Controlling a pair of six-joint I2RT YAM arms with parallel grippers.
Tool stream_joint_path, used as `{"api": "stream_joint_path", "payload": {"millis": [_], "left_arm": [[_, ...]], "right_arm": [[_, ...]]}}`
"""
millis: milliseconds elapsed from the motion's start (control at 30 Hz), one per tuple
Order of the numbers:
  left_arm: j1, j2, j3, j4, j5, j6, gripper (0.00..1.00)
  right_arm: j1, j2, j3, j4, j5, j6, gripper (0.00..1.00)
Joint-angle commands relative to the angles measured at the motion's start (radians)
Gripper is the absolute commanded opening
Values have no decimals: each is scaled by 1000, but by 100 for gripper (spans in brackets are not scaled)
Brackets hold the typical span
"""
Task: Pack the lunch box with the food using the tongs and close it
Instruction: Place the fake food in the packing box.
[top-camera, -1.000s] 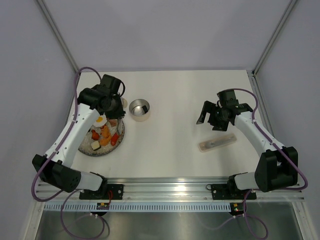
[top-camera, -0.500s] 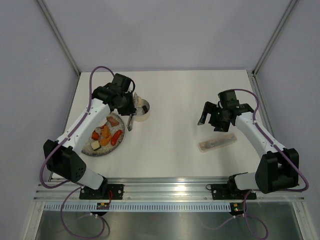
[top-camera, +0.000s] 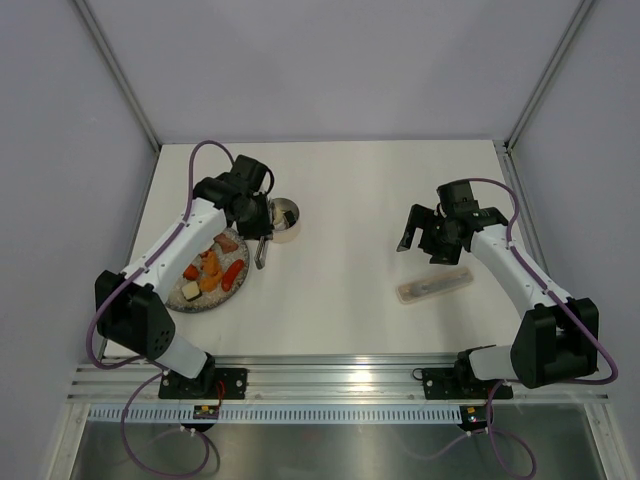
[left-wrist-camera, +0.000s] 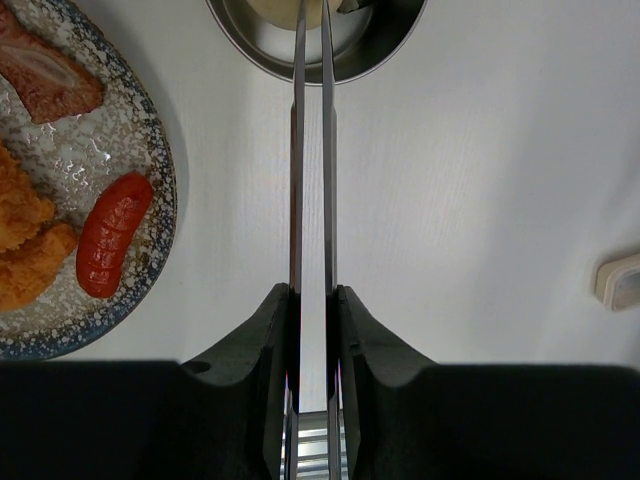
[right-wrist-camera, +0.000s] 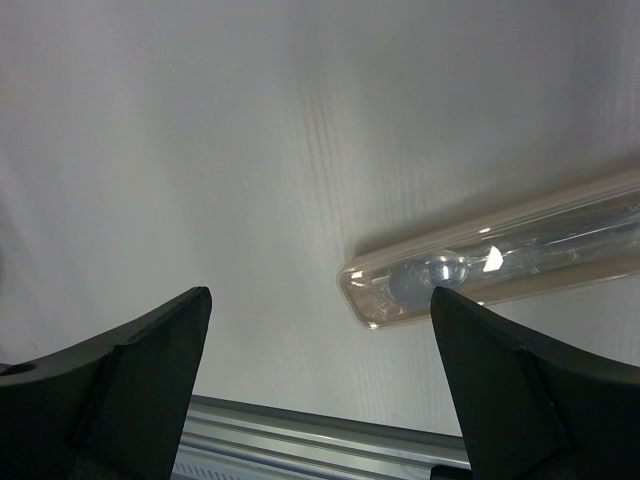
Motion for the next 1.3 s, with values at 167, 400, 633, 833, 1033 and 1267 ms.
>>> {"api": "stream_joint_path", "payload": {"millis": [167,400,633,833,1033,1267], "left_arm": [[-2,-4,-28,42,-30,-11,0],[-2,-2,-41,51,-17,-11,18],[-4,2,-45,63,-3,-11,44],[-4,1,-38,63,2,-9,46],[-2,-25,27,30,5,4,44],[-2,-61,143,-42,-35,24,43]], "right_arm": [[-3,-24,32,2,14,-20,99],[-3,-26,32,3,13,-17,99],[-2,-27,29,-1,17,-20,100],[-3,-29,26,-1,19,-19,100],[-3,-30,24,-1,19,-16,100],[-3,-36,27,-5,13,-17,99]]}}
